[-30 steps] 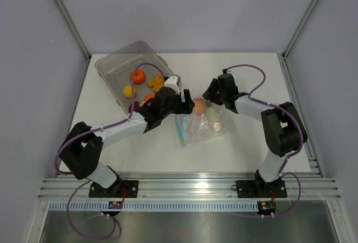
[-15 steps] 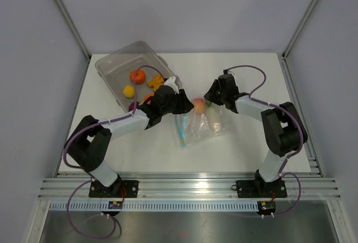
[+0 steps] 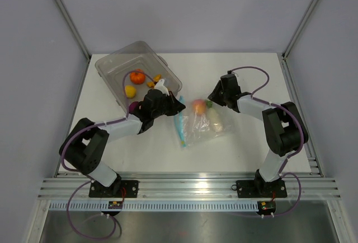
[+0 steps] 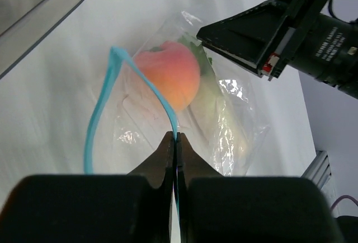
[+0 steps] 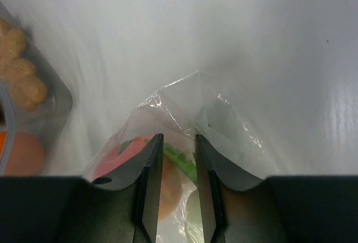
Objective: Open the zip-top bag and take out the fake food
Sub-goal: Pick up the fake fruit from the zipper food storage bag.
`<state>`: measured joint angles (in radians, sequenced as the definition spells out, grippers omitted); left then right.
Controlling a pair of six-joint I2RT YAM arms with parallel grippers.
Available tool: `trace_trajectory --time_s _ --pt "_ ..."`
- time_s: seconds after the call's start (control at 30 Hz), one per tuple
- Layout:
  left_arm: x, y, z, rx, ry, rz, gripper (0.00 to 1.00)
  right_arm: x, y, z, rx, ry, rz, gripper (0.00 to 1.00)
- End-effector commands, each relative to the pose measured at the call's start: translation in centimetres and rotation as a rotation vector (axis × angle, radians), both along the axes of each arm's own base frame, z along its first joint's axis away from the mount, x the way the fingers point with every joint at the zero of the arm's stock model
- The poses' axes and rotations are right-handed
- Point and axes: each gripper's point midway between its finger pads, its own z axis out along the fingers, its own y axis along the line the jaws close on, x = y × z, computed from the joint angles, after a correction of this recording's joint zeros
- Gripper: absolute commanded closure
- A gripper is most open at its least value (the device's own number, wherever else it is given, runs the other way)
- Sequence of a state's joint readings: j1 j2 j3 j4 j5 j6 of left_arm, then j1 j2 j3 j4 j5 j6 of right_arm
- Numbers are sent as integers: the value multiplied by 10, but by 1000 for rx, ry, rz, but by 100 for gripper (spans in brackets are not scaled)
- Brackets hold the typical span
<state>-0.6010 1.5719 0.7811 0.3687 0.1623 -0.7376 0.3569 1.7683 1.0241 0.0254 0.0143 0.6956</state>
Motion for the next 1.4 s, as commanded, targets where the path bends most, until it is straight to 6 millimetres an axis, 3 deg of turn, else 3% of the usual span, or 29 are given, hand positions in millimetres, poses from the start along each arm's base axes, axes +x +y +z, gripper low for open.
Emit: trace_trajectory --time_s 0.0,0.17,0.23,0.3,0.33,0.37,0.47,0.53,0.9,1.03,1.13,1.27,1.37 --pt "4 0 50 -95 -142 2 100 4 -14 6 -25 8 -62 64" --pt "2 14 63 -68 -204 44 100 3 -18 4 -39 18 -80 65" --pt "3 20 68 -55 -218 65 94 3 -19 4 -41 19 -81 65" --pt "2 22 66 -49 -218 72 78 3 -19 5 -40 18 -81 65" --pt "2 23 65 -43 -211 78 51 2 -19 4 -41 19 -81 65" --pt "2 24 64 -42 -203 84 41 3 -18 5 -37 15 -78 65" --pt "4 32 59 -15 -178 129 26 3 -19 4 -41 17 -82 65" --pt "5 40 59 2 -181 169 25 3 -19 5 -39 15 -81 65" --pt "2 60 53 10 -140 273 36 2 -26 2 -62 22 -103 65" --pt "2 59 47 22 -129 267 62 2 -34 -2 -65 33 -122 67" --pt "4 59 30 41 -75 278 78 1 -36 -3 -61 36 -128 67" --pt "4 60 21 50 -44 293 94 2 -37 -1 -57 31 -128 67" --pt "3 61 18 43 -41 303 100 1 -35 -1 -52 33 -126 67"
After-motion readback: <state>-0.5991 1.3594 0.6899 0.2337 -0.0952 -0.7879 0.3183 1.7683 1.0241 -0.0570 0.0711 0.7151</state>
